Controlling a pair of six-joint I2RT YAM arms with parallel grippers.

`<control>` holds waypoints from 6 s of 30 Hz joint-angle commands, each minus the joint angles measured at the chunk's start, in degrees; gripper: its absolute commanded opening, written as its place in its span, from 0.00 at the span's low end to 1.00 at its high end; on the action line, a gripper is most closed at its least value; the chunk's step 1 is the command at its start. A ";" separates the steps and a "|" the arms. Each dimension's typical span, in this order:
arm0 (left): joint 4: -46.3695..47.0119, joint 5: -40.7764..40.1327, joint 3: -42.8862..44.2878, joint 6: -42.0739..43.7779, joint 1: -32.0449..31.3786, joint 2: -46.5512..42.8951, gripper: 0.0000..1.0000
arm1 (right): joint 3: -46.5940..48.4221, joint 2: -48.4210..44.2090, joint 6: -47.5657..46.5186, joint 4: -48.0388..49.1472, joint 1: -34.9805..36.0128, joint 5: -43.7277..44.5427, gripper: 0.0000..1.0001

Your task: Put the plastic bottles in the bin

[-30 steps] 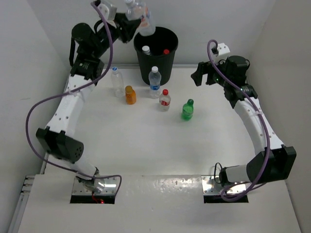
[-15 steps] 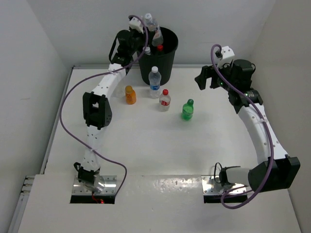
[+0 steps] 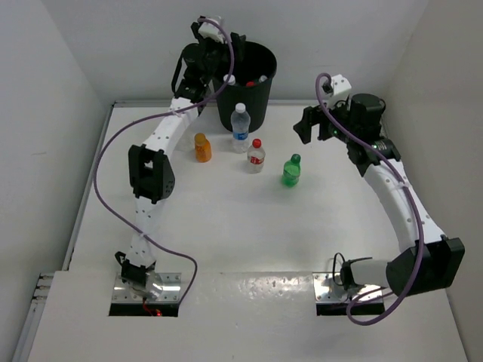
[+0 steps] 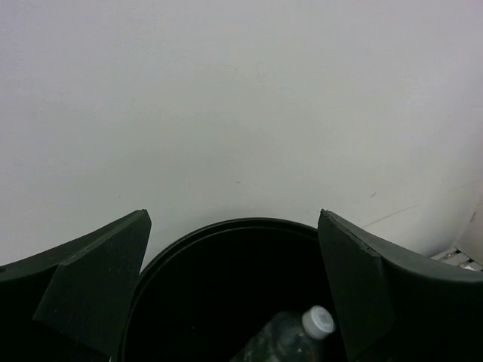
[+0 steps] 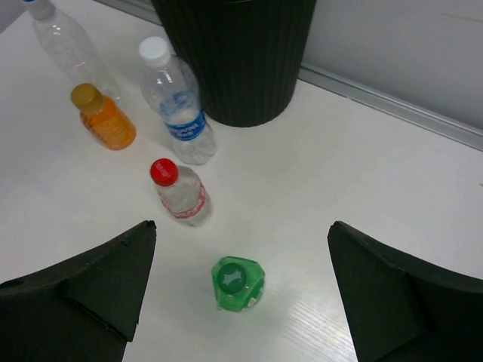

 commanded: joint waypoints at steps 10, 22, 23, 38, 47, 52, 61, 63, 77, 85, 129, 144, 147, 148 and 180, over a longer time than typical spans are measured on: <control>-12.11 7.30 -26.72 -2.61 9.37 -43.06 1.00 | 4.66 18.57 3.52 19.59 10.55 -8.10 0.91; -21.61 5.99 -50.40 -1.54 19.66 -62.44 1.00 | 22.94 41.70 10.65 29.56 15.91 -3.98 0.97; -22.22 5.99 -51.18 -1.54 19.67 -62.44 1.00 | 24.95 43.02 10.12 29.47 16.44 -3.10 0.97; -21.70 5.37 -54.26 -1.54 22.48 -61.92 1.00 | 32.70 52.35 4.06 24.28 20.57 14.93 0.66; -20.47 6.43 -55.40 -2.60 22.48 -60.77 1.00 | 25.15 41.49 3.96 25.60 18.03 8.44 0.16; -18.62 7.66 -55.93 -3.12 20.99 -60.77 1.00 | 19.43 26.29 9.57 28.49 15.14 -5.26 0.05; -16.08 8.80 -57.07 -2.60 16.42 -60.25 1.00 | 24.53 18.50 11.63 38.23 13.02 -2.51 0.00; -16.07 8.80 -57.07 -2.60 15.80 -59.72 1.00 | 25.31 20.08 9.51 41.66 12.85 -0.90 0.00; -12.82 5.37 -58.74 -1.45 15.80 -59.19 1.00 | 54.82 56.28 6.86 55.14 12.67 9.83 0.07; -12.55 2.57 -61.38 -0.76 18.78 -59.19 1.00 | 56.70 59.06 4.59 58.03 13.98 12.65 0.90; -4.57 26.82 -44.69 -1.26 20.72 -27.80 0.32 | -5.87 -0.02 -0.43 17.26 -2.10 3.68 0.91; 6.16 22.17 -10.51 -11.47 8.07 -16.05 0.21 | -20.29 -12.76 -1.22 5.83 -4.56 0.69 0.95; 6.69 21.54 -4.79 -9.55 6.23 -10.60 0.21 | -21.79 -14.27 -2.36 5.74 -4.91 0.34 0.96; 6.69 20.94 -3.04 -8.23 5.18 -9.46 0.21 | -21.88 -14.36 -2.71 5.65 -5.09 0.43 0.96; -5.68 2.75 -18.88 8.92 1.91 -36.57 1.00 | -37.43 -9.54 -5.79 29.63 4.14 5.26 0.99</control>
